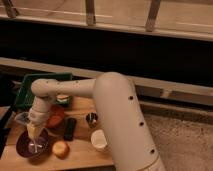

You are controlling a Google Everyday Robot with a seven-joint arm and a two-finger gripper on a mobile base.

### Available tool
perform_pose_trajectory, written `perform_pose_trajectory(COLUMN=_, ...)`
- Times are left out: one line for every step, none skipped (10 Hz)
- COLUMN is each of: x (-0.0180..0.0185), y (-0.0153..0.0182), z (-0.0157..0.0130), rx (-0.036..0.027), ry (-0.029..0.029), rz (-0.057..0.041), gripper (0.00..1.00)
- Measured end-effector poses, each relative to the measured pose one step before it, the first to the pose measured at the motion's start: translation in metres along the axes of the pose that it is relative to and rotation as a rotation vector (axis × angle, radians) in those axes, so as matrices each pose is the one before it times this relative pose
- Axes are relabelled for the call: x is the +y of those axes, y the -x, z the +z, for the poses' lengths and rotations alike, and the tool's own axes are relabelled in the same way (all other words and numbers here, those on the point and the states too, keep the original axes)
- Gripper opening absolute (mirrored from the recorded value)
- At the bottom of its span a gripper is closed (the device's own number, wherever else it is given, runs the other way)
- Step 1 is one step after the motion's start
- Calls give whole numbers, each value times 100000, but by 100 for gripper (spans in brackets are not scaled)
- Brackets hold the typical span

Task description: Place fork in purple bowl

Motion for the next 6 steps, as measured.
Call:
perform_pose_trajectory(x=6, y=10, z=-31, rx=191, ry=-76, rz=-62, gripper=74)
perform_pose_trajectory(x=-50, y=-31, z=-43, rx=131, ry=-117, rz=55, gripper=74)
perform_pose_trajectory(x=-43, y=-18, z=-149, rx=102, ry=-653, rz=-118, gripper=74)
perform_pose_trajectory(x=29, y=-56, z=-225, rx=156, ry=-1103, rz=11, gripper=74)
perform_pose_trajectory(x=0, y=-132, z=-905, rx=-811, ry=-2369, rz=345, gripper=74)
perform_pose_trajectory(x=-42, y=-131, z=-908, rx=-957, ry=-2104, rz=423, gripper=74)
